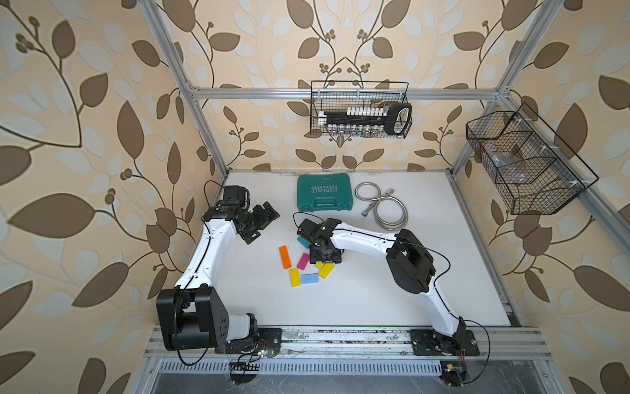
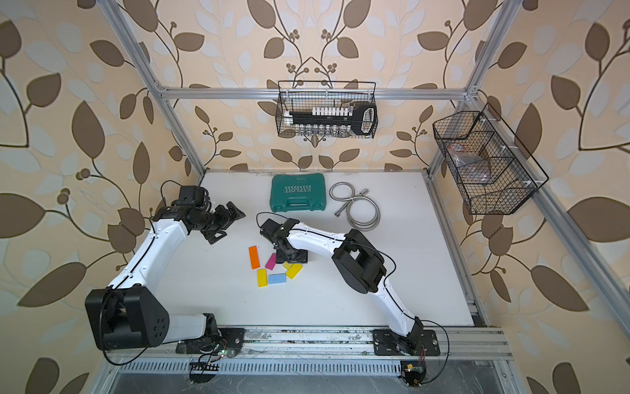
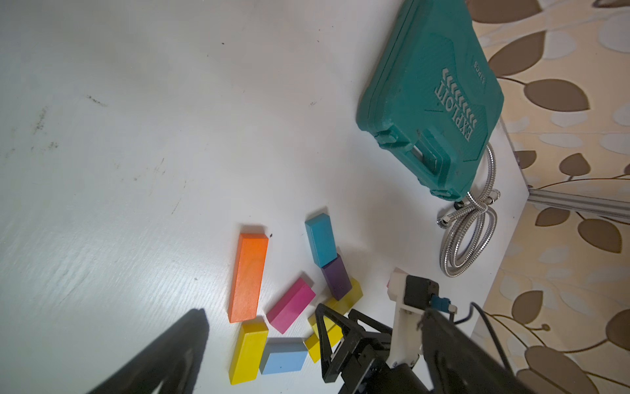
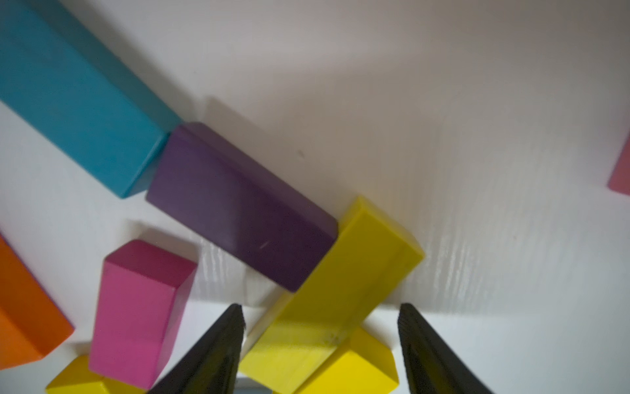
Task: Assemble the letter c with building blocks
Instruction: Pick up the building block from the center of the board, then assemble the building block at the center of the board.
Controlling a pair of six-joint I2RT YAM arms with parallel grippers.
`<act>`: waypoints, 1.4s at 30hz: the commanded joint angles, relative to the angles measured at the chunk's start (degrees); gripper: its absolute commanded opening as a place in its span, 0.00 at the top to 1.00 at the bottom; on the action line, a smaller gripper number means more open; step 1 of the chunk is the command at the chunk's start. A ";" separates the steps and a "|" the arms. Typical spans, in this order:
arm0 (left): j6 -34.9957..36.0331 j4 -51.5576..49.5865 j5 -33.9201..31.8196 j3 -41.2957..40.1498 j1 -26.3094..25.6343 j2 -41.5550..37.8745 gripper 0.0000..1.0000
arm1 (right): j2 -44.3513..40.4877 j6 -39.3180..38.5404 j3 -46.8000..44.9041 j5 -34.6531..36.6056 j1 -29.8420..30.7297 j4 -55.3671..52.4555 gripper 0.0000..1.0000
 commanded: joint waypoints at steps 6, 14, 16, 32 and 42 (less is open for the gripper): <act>-0.64 1.06 1.62 -0.86 0.38 -2.80 0.01 | 0.27 1.57 -0.79 -2.22 -1.12 1.77 0.44; -1.02 1.32 1.84 -0.92 0.39 -2.88 0.01 | -4.02 1.53 -4.27 -4.02 -1.93 5.47 0.74; -1.03 1.41 2.01 -0.96 0.43 -2.88 0.01 | -5.74 1.31 -5.10 -4.17 -2.51 6.59 0.77; -1.00 0.53 4.02 -0.83 0.45 -4.10 0.01 | -24.42 -2.71 -19.14 0.29 -4.71 9.24 0.83; -1.35 0.35 4.99 -1.53 0.45 -4.72 0.01 | -27.69 -3.47 -33.79 0.68 -7.13 12.13 0.81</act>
